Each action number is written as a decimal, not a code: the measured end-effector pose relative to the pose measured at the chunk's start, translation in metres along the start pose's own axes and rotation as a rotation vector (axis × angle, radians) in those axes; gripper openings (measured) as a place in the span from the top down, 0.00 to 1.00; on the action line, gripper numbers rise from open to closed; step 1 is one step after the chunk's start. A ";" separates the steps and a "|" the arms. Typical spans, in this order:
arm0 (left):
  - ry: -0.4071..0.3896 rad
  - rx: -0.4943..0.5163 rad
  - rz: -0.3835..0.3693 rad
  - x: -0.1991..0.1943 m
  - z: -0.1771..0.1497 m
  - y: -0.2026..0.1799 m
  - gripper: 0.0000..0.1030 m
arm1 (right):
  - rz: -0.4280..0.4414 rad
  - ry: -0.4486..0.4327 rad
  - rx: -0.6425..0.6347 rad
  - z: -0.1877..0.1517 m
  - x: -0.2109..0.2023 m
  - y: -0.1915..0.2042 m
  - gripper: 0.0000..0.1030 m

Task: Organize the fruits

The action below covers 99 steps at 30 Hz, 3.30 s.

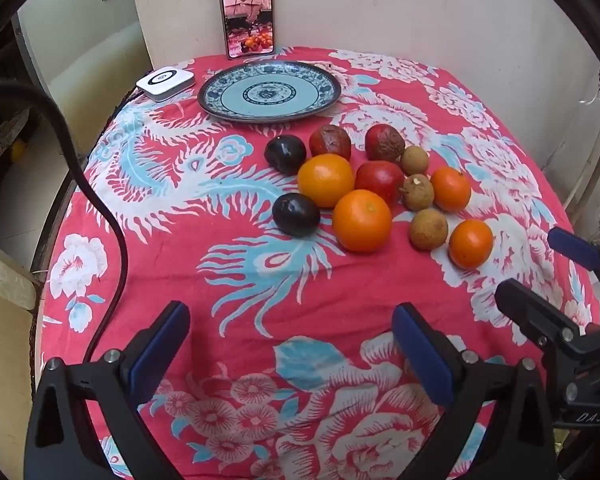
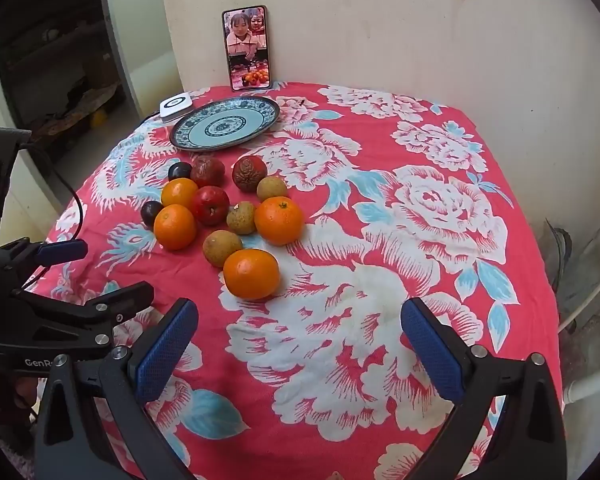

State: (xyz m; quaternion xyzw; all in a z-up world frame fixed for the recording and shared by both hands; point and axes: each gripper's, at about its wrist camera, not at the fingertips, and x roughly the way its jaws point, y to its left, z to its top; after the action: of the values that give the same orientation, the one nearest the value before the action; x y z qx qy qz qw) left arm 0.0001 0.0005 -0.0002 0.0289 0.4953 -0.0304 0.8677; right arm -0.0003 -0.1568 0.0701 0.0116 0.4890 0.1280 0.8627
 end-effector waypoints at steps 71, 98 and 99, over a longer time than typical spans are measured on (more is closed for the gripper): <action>-0.011 -0.006 0.008 -0.006 0.002 0.003 0.00 | 0.005 -0.015 -0.013 0.003 -0.005 0.004 0.00; -0.013 -0.011 0.015 -0.009 0.001 0.011 0.00 | 0.008 -0.016 -0.017 0.004 -0.006 0.005 0.00; -0.013 -0.011 0.016 -0.009 0.001 0.010 0.00 | 0.008 -0.017 -0.018 0.003 -0.006 0.006 0.00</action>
State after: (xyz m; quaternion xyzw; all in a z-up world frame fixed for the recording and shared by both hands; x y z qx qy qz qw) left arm -0.0032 0.0110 0.0082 0.0278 0.4897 -0.0210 0.8712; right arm -0.0018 -0.1520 0.0782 0.0071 0.4804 0.1356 0.8665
